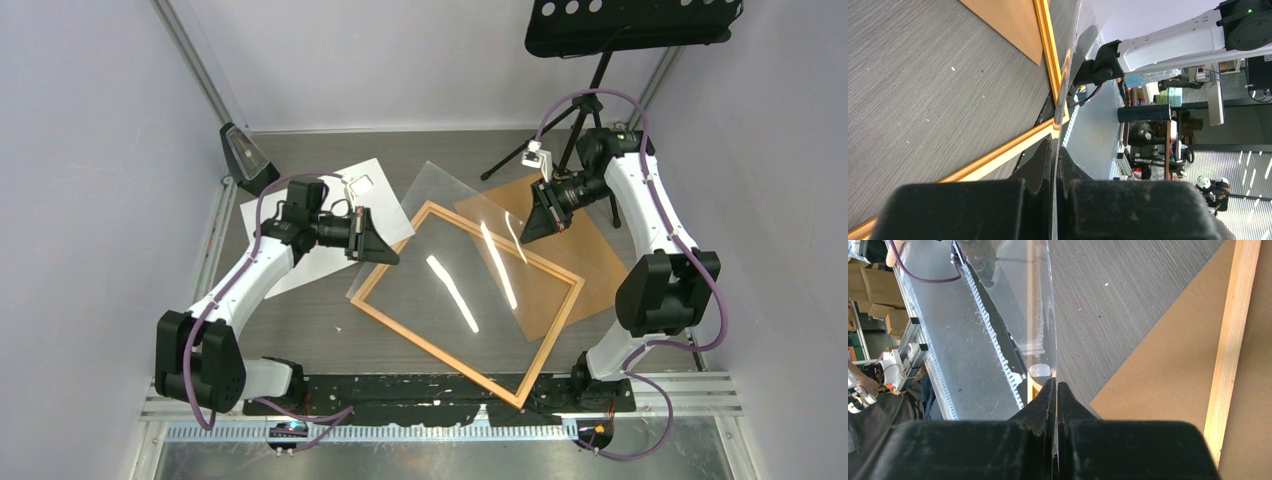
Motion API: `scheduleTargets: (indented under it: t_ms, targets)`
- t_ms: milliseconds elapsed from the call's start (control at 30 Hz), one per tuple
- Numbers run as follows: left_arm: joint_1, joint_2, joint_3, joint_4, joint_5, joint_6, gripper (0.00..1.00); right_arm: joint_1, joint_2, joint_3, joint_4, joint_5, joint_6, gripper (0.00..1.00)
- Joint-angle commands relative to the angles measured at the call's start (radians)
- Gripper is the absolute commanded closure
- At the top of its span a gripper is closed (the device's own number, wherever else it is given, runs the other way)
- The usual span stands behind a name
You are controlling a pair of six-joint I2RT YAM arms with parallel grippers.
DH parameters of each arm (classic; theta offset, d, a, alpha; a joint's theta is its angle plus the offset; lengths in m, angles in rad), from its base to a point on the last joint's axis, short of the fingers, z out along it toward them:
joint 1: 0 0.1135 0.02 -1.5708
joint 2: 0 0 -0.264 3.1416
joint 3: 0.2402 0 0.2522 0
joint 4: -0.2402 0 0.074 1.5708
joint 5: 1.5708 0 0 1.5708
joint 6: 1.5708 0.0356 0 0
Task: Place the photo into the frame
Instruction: Place the photo frame item in the photo frame.
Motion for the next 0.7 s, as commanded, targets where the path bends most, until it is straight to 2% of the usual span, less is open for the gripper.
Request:
scheduleTargets:
  t_ms: [0,667]
  targets:
    - [-0.004,0.0,-0.005,0.041,0.015,-0.008,1.0,-0.005,-0.009,0.023,-0.012,0.014,-0.001,0.94]
    - [-0.007,0.005,-0.01,0.051,0.01,-0.004,1.0,-0.008,-0.01,-0.008,-0.012,0.028,-0.003,0.94]
